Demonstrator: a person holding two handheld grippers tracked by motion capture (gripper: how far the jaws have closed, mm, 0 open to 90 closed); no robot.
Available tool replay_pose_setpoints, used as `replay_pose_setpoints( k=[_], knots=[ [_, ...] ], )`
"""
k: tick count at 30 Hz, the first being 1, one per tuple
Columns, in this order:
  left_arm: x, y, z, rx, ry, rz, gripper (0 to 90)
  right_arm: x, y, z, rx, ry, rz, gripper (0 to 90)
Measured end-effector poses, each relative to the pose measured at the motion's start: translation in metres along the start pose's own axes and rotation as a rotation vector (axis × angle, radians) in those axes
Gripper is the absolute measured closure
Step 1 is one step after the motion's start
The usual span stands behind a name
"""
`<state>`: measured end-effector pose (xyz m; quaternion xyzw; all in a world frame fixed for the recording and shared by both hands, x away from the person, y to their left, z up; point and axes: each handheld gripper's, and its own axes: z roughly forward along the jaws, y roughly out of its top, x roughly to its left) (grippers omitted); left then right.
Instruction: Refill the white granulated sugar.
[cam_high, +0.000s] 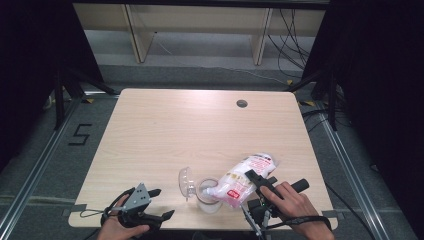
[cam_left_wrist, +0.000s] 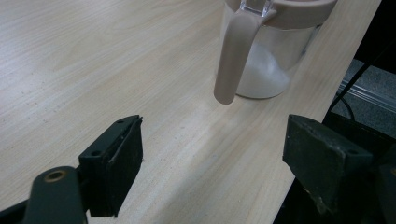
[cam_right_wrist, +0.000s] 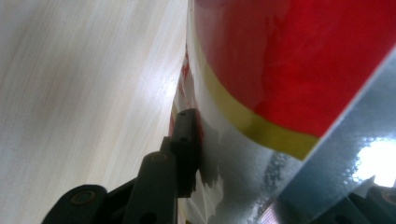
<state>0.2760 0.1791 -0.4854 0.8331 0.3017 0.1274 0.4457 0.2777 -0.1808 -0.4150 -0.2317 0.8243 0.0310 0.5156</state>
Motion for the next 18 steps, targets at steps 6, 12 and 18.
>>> replay_pose_setpoints(
  k=[6, 12, 18],
  knots=[
    [-0.002, 0.000, 0.002, -0.021, -0.014, -0.027, 19.5, 0.001, -0.005, 0.000, -0.018, 0.017, 0.049, 69.9],
    [0.000, -0.001, 0.001, -0.012, -0.003, -0.003, 19.5, 0.002, -0.013, 0.005, -0.077, 0.036, 0.113, 70.5],
    [0.000, 0.000, 0.001, -0.011, -0.002, -0.002, 19.5, 0.004, -0.021, 0.007, -0.095, 0.053, 0.204, 71.2]
  ],
)
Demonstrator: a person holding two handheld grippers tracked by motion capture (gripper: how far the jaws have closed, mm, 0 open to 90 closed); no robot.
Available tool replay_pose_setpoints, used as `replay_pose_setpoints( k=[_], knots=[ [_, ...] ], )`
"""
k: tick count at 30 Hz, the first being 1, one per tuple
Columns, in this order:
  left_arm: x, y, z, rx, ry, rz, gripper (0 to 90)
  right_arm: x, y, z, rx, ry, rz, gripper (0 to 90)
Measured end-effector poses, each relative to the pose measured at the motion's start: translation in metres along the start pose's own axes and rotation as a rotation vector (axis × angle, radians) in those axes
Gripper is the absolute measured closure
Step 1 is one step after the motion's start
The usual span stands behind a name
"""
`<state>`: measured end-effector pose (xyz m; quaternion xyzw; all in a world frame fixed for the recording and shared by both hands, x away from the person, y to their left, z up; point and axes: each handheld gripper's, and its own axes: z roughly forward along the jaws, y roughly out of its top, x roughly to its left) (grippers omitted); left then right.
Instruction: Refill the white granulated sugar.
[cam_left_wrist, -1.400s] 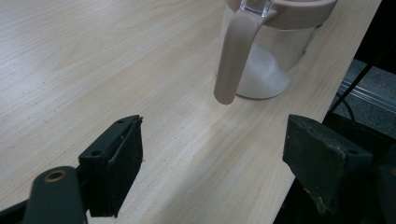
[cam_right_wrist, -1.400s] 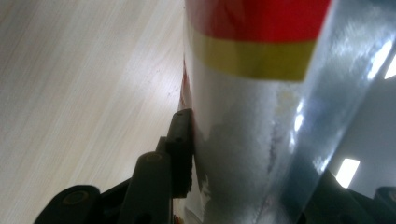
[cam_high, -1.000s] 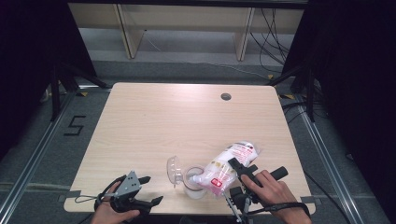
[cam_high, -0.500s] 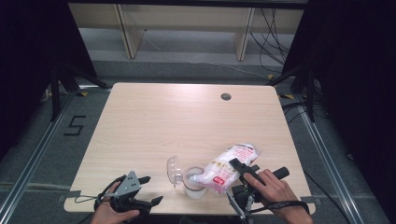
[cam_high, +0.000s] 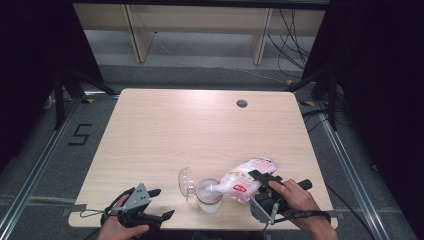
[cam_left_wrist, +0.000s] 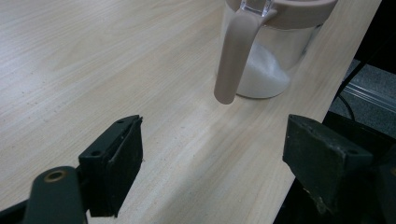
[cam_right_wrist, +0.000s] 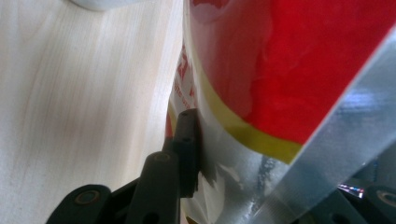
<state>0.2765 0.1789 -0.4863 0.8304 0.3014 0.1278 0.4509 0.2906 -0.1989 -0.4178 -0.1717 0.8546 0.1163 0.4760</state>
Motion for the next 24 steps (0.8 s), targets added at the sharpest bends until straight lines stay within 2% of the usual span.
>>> replay_pose_setpoints(
  k=[1, 2, 3, 4, 5, 6, 7, 8, 9, 10, 12, 13, 14, 17, 18, 19, 20, 21, 24],
  knots=[
    [0.000, 0.000, 0.000, 0.000, -0.001, -0.001, 19.5, 0.000, 0.000, 0.000, 0.004, 0.003, 0.009, 71.3],
    [0.000, 0.000, 0.000, 0.001, -0.001, -0.001, 19.6, 0.003, -0.002, 0.000, -0.002, 0.003, 0.059, 71.4],
    [0.000, 0.000, -0.001, 0.003, 0.005, -0.001, 19.5, -0.005, -0.003, 0.003, -0.045, 0.002, -0.040, 71.5],
    [-0.001, 0.000, 0.000, -0.004, 0.003, -0.007, 19.5, 0.000, -0.004, 0.001, -0.013, 0.005, 0.047, 71.6],
    [-0.002, 0.000, 0.000, -0.013, -0.001, -0.017, 19.5, 0.004, -0.006, 0.001, -0.004, 0.019, 0.114, 71.6],
    [-0.002, 0.000, 0.000, -0.018, -0.004, -0.020, 19.6, 0.004, -0.007, 0.002, -0.026, 0.005, 0.122, 71.7],
    [-0.002, 0.000, 0.000, -0.018, -0.004, -0.021, 19.5, 0.001, -0.008, 0.002, -0.035, -0.008, 0.056, 71.9],
    [-0.002, 0.000, 0.000, -0.018, -0.004, -0.021, 19.5, 0.004, -0.009, 0.003, -0.037, 0.000, 0.104, 72.1],
    [-0.002, 0.000, 0.000, -0.018, -0.004, -0.021, 19.5, 0.002, -0.009, 0.002, -0.037, -0.005, 0.091, 72.2],
    [-0.002, 0.000, 0.000, -0.018, -0.004, -0.021, 19.5, 0.005, -0.010, 0.003, -0.029, 0.003, 0.139, 72.2],
    [-0.001, 0.000, 0.000, -0.009, -0.008, -0.016, 19.5, 0.002, -0.013, 0.004, -0.045, -0.013, 0.114, 72.4],
    [-0.001, 0.000, 0.000, -0.010, -0.007, -0.016, 19.6, 0.005, -0.015, 0.003, -0.041, -0.001, 0.180, 72.5],
    [-0.001, 0.000, 0.000, -0.009, -0.007, -0.015, 19.5, 0.001, -0.017, 0.005, -0.061, -0.007, 0.129, 72.5],
    [-0.001, 0.000, -0.001, -0.010, -0.007, -0.012, 19.5, 0.002, -0.022, 0.006, -0.067, -0.012, 0.151, 72.6],
    [-0.001, 0.000, 0.000, -0.010, -0.007, -0.015, 19.5, 0.002, -0.024, 0.007, -0.072, -0.006, 0.163, 72.6],
    [-0.001, 0.000, -0.001, -0.010, -0.007, -0.016, 19.5, 0.006, -0.026, 0.007, -0.067, -0.002, 0.242, 72.7],
    [-0.001, 0.000, -0.001, -0.010, -0.006, -0.015, 19.5, 0.002, -0.028, 0.008, -0.084, -0.015, 0.191, 72.7],
    [-0.001, 0.000, -0.001, -0.011, -0.007, -0.014, 19.5, 0.006, -0.030, 0.008, -0.079, -0.007, 0.266, 72.8],
    [-0.001, 0.001, -0.001, -0.010, -0.006, -0.010, 19.5, 0.008, -0.036, 0.011, -0.100, -0.008, 0.307, 73.0]
  ],
)
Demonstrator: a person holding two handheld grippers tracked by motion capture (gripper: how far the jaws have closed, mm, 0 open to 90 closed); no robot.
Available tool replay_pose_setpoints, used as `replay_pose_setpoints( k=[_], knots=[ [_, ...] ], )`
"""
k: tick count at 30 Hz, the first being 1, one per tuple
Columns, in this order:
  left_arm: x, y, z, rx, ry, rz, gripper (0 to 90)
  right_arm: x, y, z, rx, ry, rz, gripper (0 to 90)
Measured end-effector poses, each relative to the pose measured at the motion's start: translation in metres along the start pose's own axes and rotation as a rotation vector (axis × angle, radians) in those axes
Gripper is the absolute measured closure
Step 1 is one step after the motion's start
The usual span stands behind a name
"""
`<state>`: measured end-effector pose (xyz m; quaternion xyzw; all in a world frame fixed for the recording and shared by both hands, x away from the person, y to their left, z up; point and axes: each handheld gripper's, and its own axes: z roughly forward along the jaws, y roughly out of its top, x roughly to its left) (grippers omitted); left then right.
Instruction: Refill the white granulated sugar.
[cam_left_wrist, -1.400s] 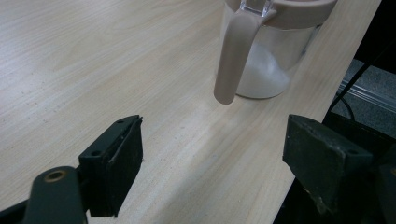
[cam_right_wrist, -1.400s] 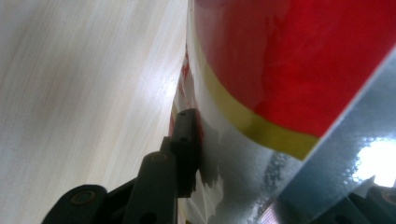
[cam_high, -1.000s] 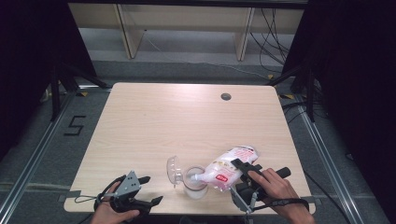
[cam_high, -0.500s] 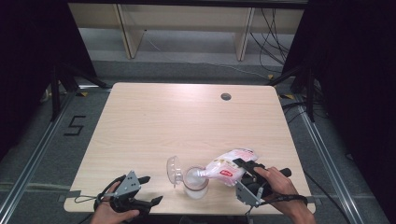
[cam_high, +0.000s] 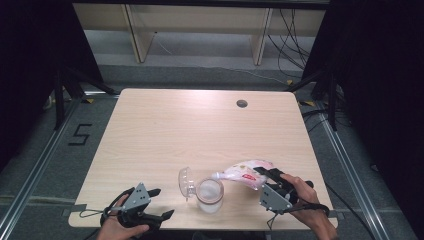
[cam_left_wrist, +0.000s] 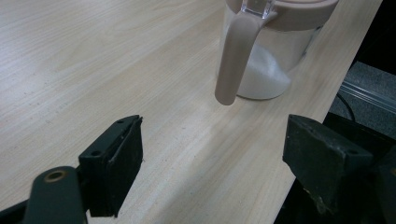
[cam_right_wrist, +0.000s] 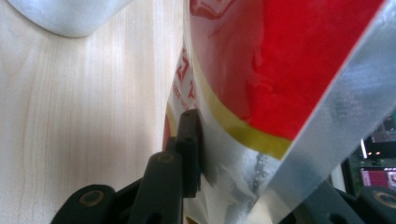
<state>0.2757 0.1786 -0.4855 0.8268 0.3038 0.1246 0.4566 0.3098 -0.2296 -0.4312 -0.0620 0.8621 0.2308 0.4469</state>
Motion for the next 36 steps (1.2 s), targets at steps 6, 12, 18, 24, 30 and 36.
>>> replay_pose_setpoints(
  k=[6, 12, 18, 24, 30, 36],
  knots=[
    [0.000, 0.000, 0.000, -0.007, -0.002, 0.003, 19.5, -0.001, -0.014, 0.009, -0.031, 0.015, 0.082, 73.2],
    [-0.001, 0.000, 0.000, -0.011, -0.001, -0.005, 19.6, 0.001, -0.028, 0.012, -0.041, 0.044, 0.203, 73.7],
    [0.000, 0.001, -0.002, 0.010, 0.013, 0.012, 19.5, 0.000, -0.036, 0.010, -0.055, 0.050, 0.289, 73.9],
    [-0.001, 0.001, -0.001, -0.011, 0.001, -0.002, 19.5, -0.001, -0.046, 0.010, -0.057, 0.050, 0.414, 74.0],
    [-0.001, 0.001, -0.001, -0.005, 0.008, 0.001, 19.6, -0.002, -0.053, 0.008, -0.065, 0.053, 0.528, 74.4],
    [0.001, 0.001, -0.002, 0.005, 0.006, 0.014, 19.5, -0.003, -0.060, 0.008, -0.074, 0.030, 0.638, 74.4]
  ],
)
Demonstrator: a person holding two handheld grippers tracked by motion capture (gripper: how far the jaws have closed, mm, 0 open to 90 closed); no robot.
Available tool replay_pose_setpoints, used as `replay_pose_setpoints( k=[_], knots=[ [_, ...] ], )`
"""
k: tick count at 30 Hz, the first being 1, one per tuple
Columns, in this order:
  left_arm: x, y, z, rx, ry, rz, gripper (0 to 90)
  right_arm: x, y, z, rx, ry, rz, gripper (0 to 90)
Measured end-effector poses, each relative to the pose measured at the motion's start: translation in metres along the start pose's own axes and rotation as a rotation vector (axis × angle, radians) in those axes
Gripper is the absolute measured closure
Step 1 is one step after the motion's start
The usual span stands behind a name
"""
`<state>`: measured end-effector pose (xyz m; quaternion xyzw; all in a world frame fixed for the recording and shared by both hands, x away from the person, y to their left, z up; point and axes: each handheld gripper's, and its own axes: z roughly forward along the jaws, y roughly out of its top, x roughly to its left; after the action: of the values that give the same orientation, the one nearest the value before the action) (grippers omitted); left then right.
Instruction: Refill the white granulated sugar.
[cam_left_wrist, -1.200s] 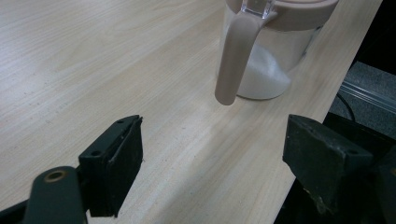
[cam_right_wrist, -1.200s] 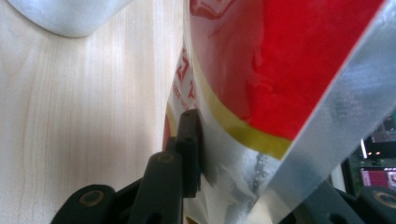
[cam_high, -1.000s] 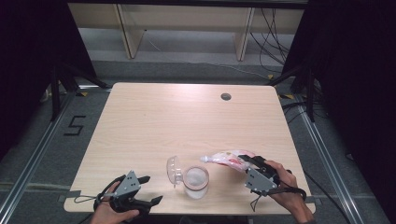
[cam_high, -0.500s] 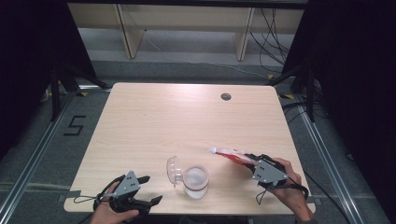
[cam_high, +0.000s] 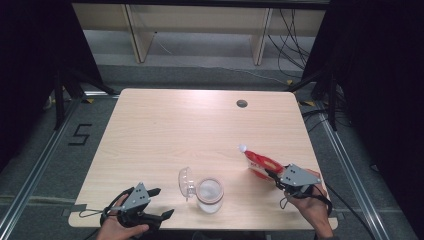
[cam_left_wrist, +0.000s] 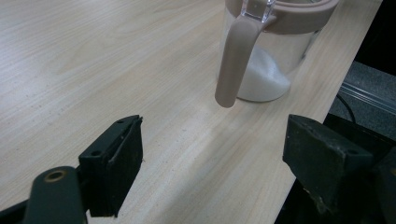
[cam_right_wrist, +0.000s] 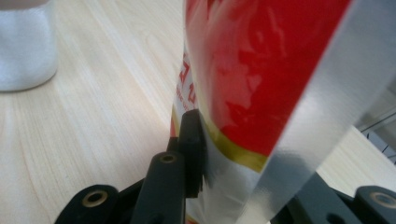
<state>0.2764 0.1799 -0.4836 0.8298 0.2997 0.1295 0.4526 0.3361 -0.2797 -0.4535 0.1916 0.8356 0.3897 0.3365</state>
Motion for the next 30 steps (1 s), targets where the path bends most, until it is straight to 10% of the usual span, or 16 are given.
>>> replay_pose_setpoints(
  k=[6, 19, 30],
  knots=[
    [-0.001, 0.001, 0.001, -0.015, -0.007, -0.001, 19.6, -0.008, -0.009, -0.003, -0.004, -0.006, 0.139, 74.3],
    [-0.001, 0.001, 0.001, -0.015, -0.006, -0.002, 19.5, -0.014, -0.020, -0.004, -0.039, -0.045, 0.268, 73.6],
    [-0.002, 0.000, 0.001, -0.017, -0.001, -0.021, 19.5, -0.016, -0.022, -0.003, -0.077, -0.077, 0.294, 60.0]
  ],
)
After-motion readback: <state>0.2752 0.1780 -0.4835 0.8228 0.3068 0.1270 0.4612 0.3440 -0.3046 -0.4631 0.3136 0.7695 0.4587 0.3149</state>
